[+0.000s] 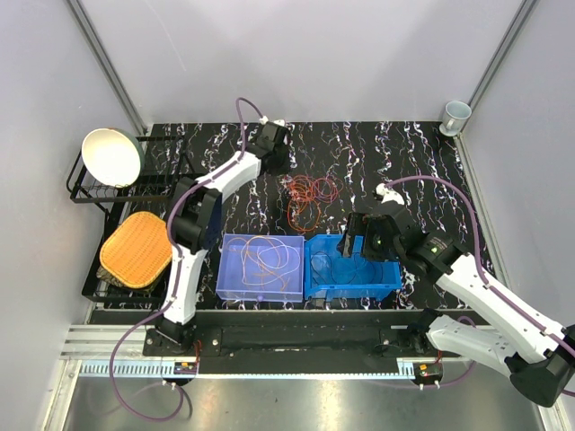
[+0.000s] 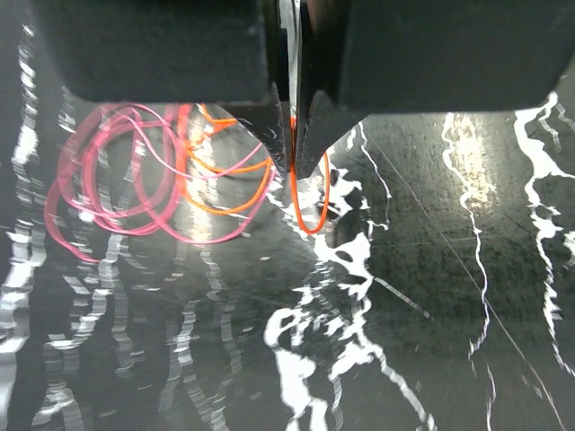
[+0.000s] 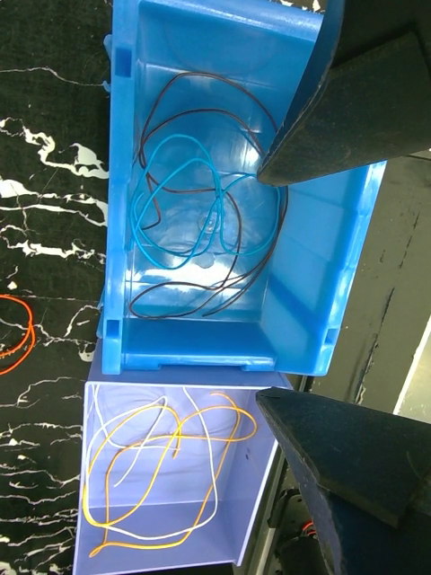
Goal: Untangle the cables
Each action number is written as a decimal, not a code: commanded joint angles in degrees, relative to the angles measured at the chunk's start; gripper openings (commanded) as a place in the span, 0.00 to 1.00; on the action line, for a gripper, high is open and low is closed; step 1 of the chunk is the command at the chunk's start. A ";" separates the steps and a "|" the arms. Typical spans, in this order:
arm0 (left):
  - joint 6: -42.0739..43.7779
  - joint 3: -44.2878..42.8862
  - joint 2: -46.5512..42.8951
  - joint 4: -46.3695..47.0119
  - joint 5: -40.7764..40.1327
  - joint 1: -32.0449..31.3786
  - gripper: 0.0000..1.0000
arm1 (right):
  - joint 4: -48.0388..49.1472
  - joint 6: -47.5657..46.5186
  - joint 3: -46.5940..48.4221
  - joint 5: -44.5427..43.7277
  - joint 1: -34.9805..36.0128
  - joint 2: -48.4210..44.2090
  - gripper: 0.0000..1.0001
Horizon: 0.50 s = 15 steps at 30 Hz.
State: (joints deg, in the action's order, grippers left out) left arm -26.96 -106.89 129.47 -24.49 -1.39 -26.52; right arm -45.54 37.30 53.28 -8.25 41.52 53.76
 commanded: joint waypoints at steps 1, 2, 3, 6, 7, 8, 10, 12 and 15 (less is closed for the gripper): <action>4.80 -5.69 -11.59 2.34 3.93 -1.33 0.00 | 2.21 -0.65 0.25 0.25 -0.21 0.21 1.00; 5.60 -6.48 -12.57 2.43 5.59 -1.60 0.00 | 2.30 -0.65 0.34 0.25 -0.21 0.12 1.00; 6.91 -8.66 -13.36 2.34 6.22 -1.78 0.00 | 2.30 -0.74 0.42 0.25 -0.21 0.12 1.00; 8.58 -14.46 -16.70 1.12 7.36 -2.48 0.00 | 2.21 -0.39 0.51 0.08 -0.12 -0.58 1.00; 8.85 -15.88 -18.62 0.68 7.36 -2.92 0.00 | 2.21 -0.12 0.34 0.08 -0.12 -0.76 1.00; 9.12 -17.20 -19.60 0.59 7.54 -3.18 0.00 | 2.30 -0.12 0.42 0.08 -0.21 -1.28 1.00; 10.69 -19.23 -23.01 1.45 7.71 -4.06 0.00 | 2.21 0.23 0.34 0.08 -0.21 -1.64 1.00; 12.27 -17.48 -26.44 2.60 8.33 -4.59 0.00 | 2.47 0.49 0.51 0.08 -0.21 -1.99 1.00; 12.28 -8.01 -30.75 6.11 8.51 -4.77 0.00 | 3.00 0.41 0.95 0.25 -0.21 -2.17 1.00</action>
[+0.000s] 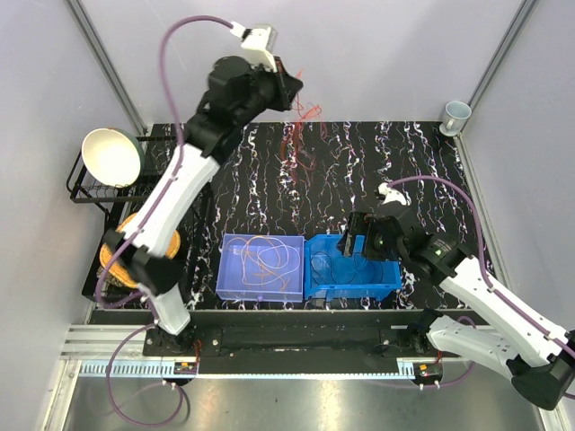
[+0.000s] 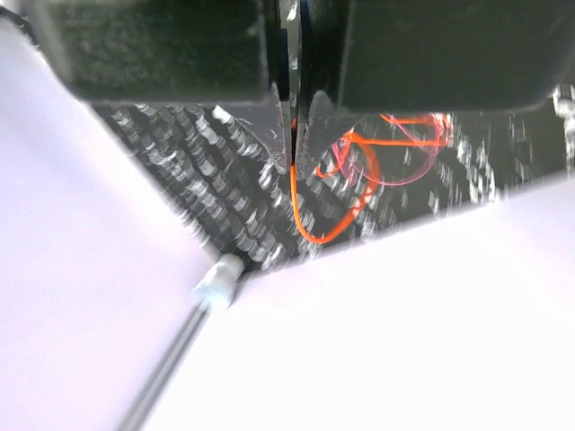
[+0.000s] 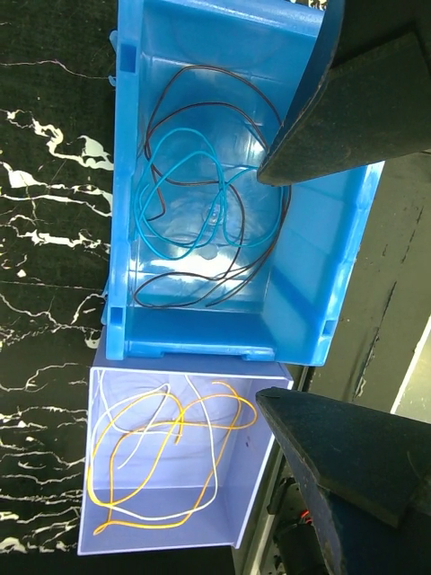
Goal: Untangle the cables
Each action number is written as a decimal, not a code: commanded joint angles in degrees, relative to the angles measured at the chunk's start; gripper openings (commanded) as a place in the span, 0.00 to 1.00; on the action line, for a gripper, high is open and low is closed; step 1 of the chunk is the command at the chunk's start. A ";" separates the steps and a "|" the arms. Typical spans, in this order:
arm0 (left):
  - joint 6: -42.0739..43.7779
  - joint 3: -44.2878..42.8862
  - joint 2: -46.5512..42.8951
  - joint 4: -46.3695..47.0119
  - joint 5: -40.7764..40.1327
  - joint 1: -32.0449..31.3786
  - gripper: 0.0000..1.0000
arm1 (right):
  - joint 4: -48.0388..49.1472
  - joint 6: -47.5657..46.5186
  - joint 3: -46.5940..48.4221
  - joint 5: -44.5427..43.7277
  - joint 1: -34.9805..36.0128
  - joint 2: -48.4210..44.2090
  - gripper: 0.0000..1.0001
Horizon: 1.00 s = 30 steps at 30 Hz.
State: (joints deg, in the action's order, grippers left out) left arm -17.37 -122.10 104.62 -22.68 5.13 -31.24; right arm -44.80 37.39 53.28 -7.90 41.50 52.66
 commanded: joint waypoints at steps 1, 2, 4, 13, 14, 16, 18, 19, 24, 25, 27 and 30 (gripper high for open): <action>2.77 10.36 -6.70 6.31 1.73 -0.04 0.00 | 2.43 0.06 1.21 -0.10 -0.10 -1.07 1.00; 2.34 15.27 -7.06 6.59 1.47 0.04 0.00 | 2.69 -0.29 1.48 0.25 -0.19 -1.16 1.00; 1.99 18.47 -7.06 5.63 2.95 0.13 0.00 | 3.66 -1.26 2.44 0.69 -0.19 -1.25 1.00; 4.97 18.66 -6.44 2.12 17.74 -0.04 0.00 | 12.36 -7.85 10.52 3.51 -0.19 -1.95 0.98; 4.80 17.53 -6.53 1.76 17.29 -0.04 0.00 | 13.15 -8.46 11.32 3.16 -0.10 -1.43 0.98; 4.10 16.81 -6.71 1.23 18.33 -0.04 0.00 | 15.61 -10.31 13.69 2.28 -0.19 -0.73 0.94; 3.30 16.99 -6.80 1.93 21.66 -0.04 0.00 | 18.15 -12.59 15.97 1.75 -0.19 1.03 0.87; 2.87 17.33 -6.88 2.46 24.47 -0.04 0.00 | 18.77 -13.30 16.76 0.88 -0.10 2.34 0.85; 1.72 21.46 -8.72 5.97 34.06 -0.04 0.00 | 20.54 -16.81 25.01 -2.46 -0.27 6.74 0.79; 1.98 22.77 -9.08 6.33 36.86 -0.04 0.00 | 20.45 -16.91 26.43 -3.08 -0.45 8.14 0.77; 3.04 23.75 -10.57 6.94 39.33 -0.04 0.00 | 20.45 -16.47 29.95 -2.91 -0.89 9.47 0.75; 4.62 25.60 -12.15 7.39 44.35 -0.04 0.00 | 19.84 -17.25 33.73 -0.45 -1.50 11.93 0.74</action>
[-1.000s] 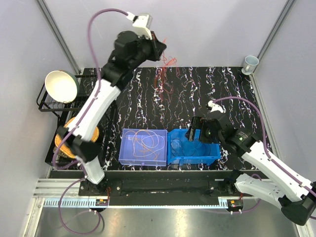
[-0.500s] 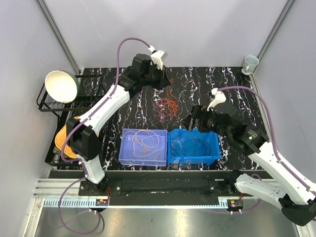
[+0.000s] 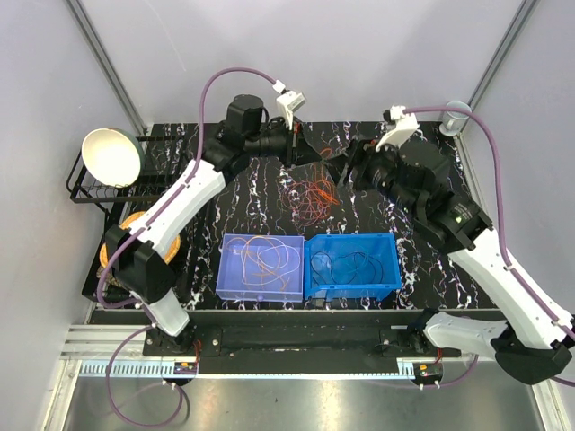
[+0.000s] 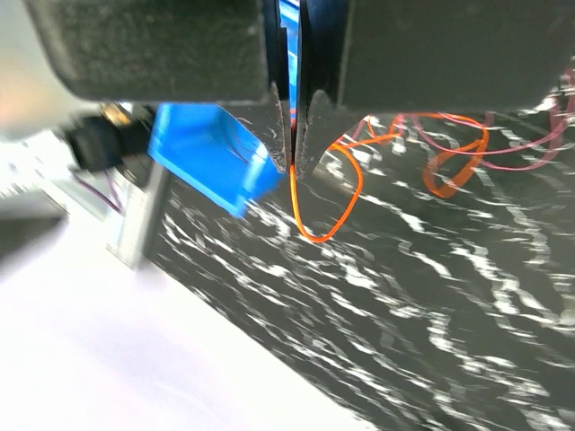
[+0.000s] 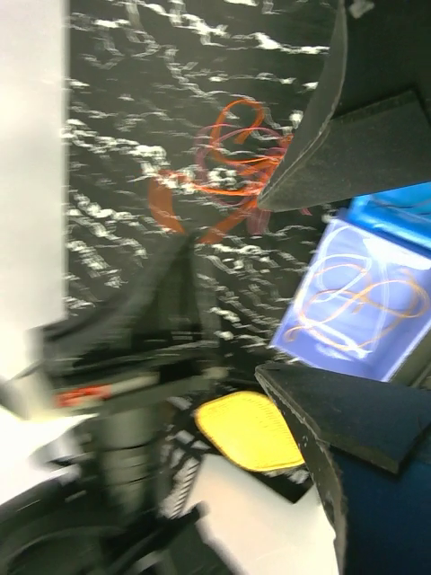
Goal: Untangle the cables
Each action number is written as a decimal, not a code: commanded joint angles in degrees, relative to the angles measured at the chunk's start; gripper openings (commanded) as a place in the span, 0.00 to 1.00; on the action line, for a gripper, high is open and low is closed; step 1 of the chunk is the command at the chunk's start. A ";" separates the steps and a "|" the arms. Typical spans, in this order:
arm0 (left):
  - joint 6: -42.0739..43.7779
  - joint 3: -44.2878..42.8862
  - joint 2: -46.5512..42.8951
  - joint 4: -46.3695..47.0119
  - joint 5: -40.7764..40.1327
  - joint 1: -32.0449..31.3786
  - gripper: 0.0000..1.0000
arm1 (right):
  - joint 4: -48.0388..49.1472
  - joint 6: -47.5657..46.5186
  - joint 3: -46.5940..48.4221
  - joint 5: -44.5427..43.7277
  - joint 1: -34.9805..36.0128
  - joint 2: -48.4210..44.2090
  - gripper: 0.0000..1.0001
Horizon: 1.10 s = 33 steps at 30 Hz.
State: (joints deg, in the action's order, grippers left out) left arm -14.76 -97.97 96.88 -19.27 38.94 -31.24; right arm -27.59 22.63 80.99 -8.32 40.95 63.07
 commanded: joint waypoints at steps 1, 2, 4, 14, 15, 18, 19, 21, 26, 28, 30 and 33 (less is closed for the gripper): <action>2.46 1.56 -4.59 3.54 12.72 0.04 0.00 | 2.37 -2.94 6.63 1.19 -1.31 2.14 0.73; 3.59 1.38 -4.86 2.93 13.96 0.04 0.00 | 2.54 -3.47 7.25 1.98 -1.66 2.06 0.73; 4.39 0.51 -4.77 0.64 17.72 0.31 0.00 | 2.63 -6.54 7.43 6.35 -2.45 1.45 0.72; 1.94 -0.29 -5.82 -0.51 14.43 2.50 0.00 | 1.49 -9.81 1.55 15.88 -2.89 -0.49 0.70; 1.41 -0.37 -5.91 -0.25 11.37 2.59 0.00 | 1.49 -9.10 0.84 14.22 -2.89 -0.75 0.69; -1.66 -0.55 -6.18 1.24 8.35 2.68 0.00 | 1.84 -7.08 -2.50 11.75 -2.98 -1.11 0.68; -3.06 -0.46 -6.18 1.60 8.26 2.59 0.00 | 1.84 -6.64 -3.11 11.48 -2.89 -0.93 0.68; -4.91 0.15 -6.35 3.62 7.91 2.59 0.00 | 2.98 -5.58 -4.70 11.83 -2.89 -0.49 0.69; -7.73 1.12 -6.62 6.61 5.80 2.68 0.00 | 6.94 -5.84 -7.69 9.47 -2.98 1.61 0.75; -8.96 1.29 -6.71 7.48 5.62 2.59 0.00 | 8.42 -6.55 -8.30 9.20 -2.89 2.76 0.75; -10.19 1.64 -6.62 8.10 5.27 2.59 0.00 | 9.75 -6.81 -8.74 9.81 -2.89 4.51 0.75; -11.16 2.00 -6.18 8.46 4.39 2.59 0.00 | 11.68 -7.08 -9.01 10.43 -2.98 6.80 0.75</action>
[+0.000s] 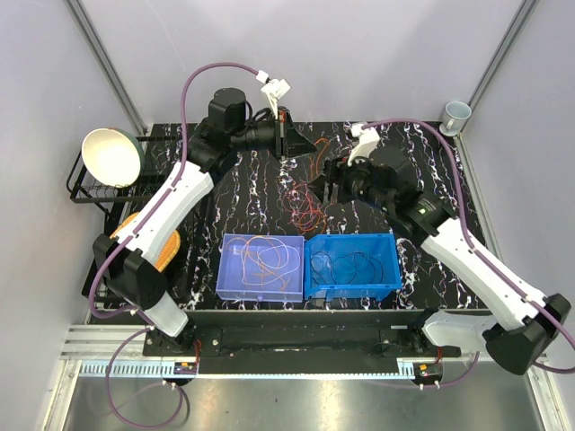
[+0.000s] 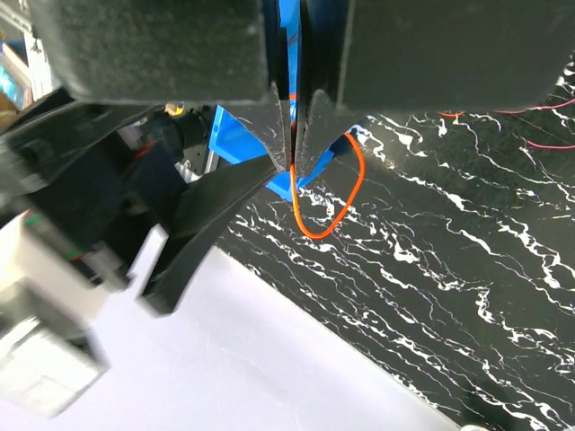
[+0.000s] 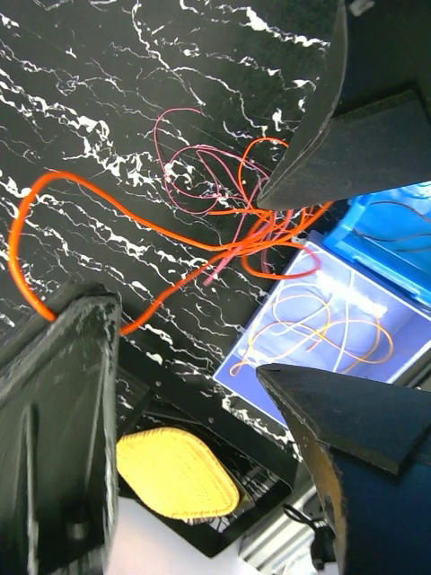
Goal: Untangle the cables
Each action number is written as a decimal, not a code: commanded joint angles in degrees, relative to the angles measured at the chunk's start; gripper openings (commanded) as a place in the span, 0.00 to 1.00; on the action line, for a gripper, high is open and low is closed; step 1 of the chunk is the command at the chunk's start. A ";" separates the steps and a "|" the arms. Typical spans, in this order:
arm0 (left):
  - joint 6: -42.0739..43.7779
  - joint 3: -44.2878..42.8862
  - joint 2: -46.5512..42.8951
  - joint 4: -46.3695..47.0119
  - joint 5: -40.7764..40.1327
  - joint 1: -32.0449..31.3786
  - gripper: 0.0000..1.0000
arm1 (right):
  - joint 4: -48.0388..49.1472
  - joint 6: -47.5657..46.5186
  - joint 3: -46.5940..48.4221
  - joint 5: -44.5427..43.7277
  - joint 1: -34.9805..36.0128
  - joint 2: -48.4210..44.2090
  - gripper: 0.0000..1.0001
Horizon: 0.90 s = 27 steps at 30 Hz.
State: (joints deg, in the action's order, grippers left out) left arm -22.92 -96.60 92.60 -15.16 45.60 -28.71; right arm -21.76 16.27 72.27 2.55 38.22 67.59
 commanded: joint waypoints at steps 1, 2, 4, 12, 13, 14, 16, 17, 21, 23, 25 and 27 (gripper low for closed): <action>-3.27 0.71 -1.81 4.61 -2.27 0.06 0.00 | 6.55 -0.80 -0.29 -0.35 -0.16 2.72 0.75; -3.45 0.71 -1.72 4.70 -2.19 0.06 0.00 | 6.73 -0.89 -0.29 -0.35 -0.16 3.50 0.75; -3.98 0.97 -1.72 5.13 -2.10 0.06 0.00 | 7.08 -1.33 -0.20 -0.61 -0.25 4.12 0.75; -5.38 2.11 -1.98 6.98 -1.75 0.06 0.00 | 8.13 -1.68 0.06 -1.67 -0.16 6.15 0.66; -5.56 2.29 -1.98 7.42 -1.75 0.06 0.00 | 8.31 -1.60 0.06 -1.93 -0.25 6.41 0.64; -5.73 2.38 -1.98 7.60 -1.66 -0.03 0.00 | 8.57 -1.42 -0.02 -2.02 -0.25 6.50 0.63; -6.09 2.73 -1.98 8.04 -1.66 0.06 0.00 | 9.01 -1.33 -0.02 -1.93 -0.16 7.02 0.58; -6.17 2.73 -2.07 8.04 -1.66 0.06 0.00 | 9.10 -1.16 -0.02 -1.93 -0.25 7.20 0.57; -6.61 2.82 -2.07 8.65 -1.13 0.06 0.00 | 10.24 -0.89 -0.46 -2.28 -0.25 7.73 0.55; -6.53 2.99 -2.16 8.65 -1.13 0.06 0.00 | 10.94 -0.72 -0.64 -3.59 -0.25 7.82 0.51; -6.53 3.17 -2.07 8.74 -0.87 -0.03 0.00 | 11.30 -0.72 -0.73 -4.04 -0.16 8.08 0.47; -6.61 3.43 -2.16 9.00 -0.52 0.06 0.00 | 11.39 -0.54 -0.64 -4.30 -0.25 8.34 0.42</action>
State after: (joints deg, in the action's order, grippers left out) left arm -29.02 -93.54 92.58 -9.65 44.47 -28.73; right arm -14.04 15.53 71.75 0.62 38.22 75.31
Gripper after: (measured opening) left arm 0.009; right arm 0.472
